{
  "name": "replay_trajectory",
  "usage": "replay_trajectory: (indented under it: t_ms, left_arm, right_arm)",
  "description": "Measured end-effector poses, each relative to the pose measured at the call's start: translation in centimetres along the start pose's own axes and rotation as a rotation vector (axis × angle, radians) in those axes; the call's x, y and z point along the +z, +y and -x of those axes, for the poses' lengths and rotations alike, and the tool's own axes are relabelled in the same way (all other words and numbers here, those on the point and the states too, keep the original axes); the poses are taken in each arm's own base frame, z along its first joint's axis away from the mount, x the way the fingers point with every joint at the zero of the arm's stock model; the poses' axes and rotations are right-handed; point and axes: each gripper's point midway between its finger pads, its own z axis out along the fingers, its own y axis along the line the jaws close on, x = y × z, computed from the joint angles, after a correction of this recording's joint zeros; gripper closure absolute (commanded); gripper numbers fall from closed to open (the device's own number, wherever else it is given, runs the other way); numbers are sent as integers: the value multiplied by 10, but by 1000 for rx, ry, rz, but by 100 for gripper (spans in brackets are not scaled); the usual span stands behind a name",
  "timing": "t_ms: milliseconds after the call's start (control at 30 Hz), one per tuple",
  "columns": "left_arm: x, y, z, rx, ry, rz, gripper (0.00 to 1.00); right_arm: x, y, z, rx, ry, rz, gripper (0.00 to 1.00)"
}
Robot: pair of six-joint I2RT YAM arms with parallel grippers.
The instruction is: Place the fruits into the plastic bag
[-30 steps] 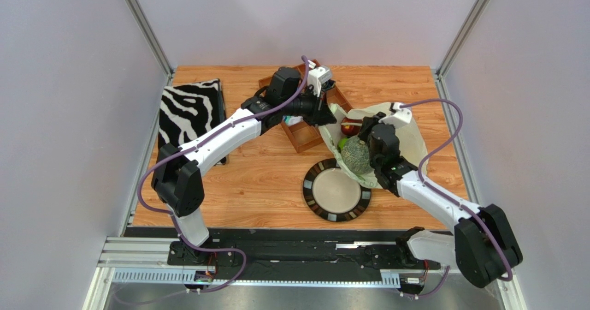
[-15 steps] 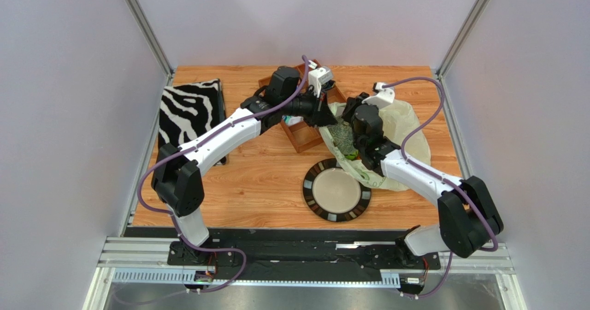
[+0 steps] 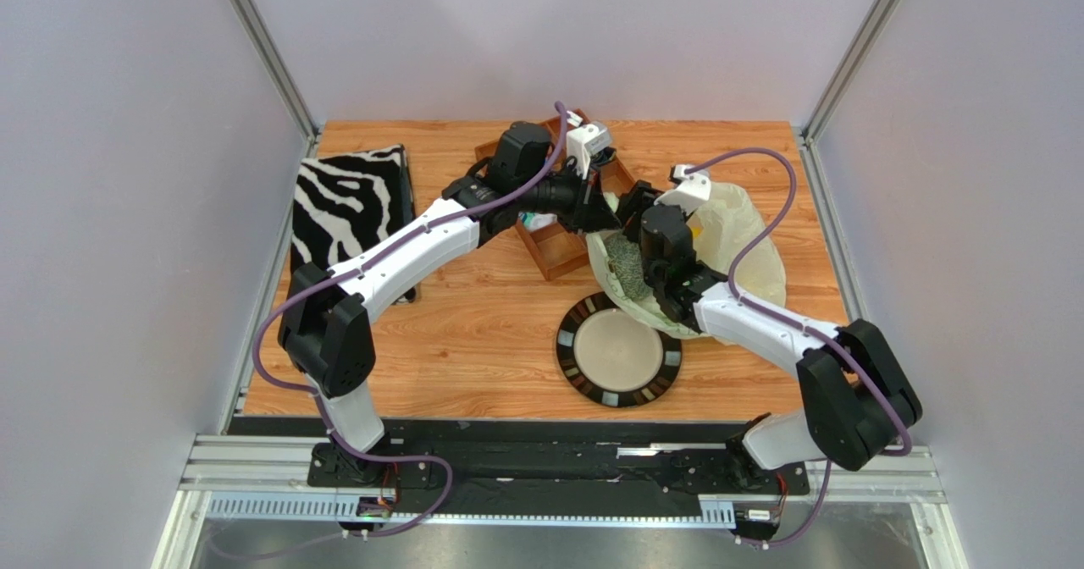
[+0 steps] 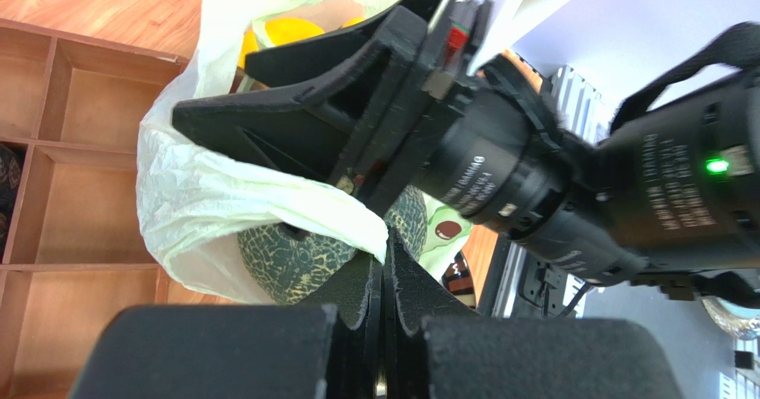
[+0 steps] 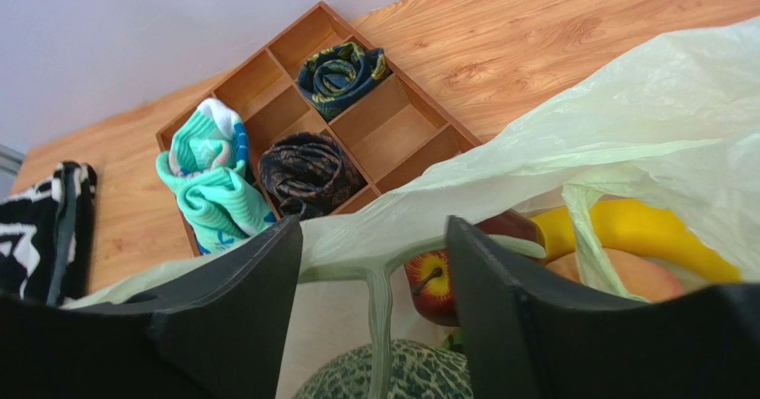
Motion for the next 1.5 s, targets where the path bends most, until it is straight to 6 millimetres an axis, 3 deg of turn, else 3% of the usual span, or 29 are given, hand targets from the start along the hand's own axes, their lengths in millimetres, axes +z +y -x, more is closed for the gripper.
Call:
replay_trajectory:
  t_ms: [233,433,567,933,1200,1367,1500]
  left_arm:
    - [0,-1,-1,-4,5,-6,100]
    - [1,-4,-2,0,8,-9,100]
    - [1,0,-1,-1,3,5,100]
    - [0,3,0,-2,-1,19,100]
    - [0,3,0,-2,-1,19,100]
    - [0,3,0,-2,-1,19,100]
    - [0,3,0,-2,-1,19,100]
  right_arm:
    - [-18,7,24,-80,27,46,23]
    - [-41,-3,57,-89,33,69,26]
    - [-51,-14,63,-102,69,73,27]
    - [-67,-58,42,-147,216,-4,44]
    - [-53,-81,-4,-162,357,-109,55]
    - [-44,-101,-28,-159,412,-211,55]
    - [-38,-116,-36,-126,420,-291,47]
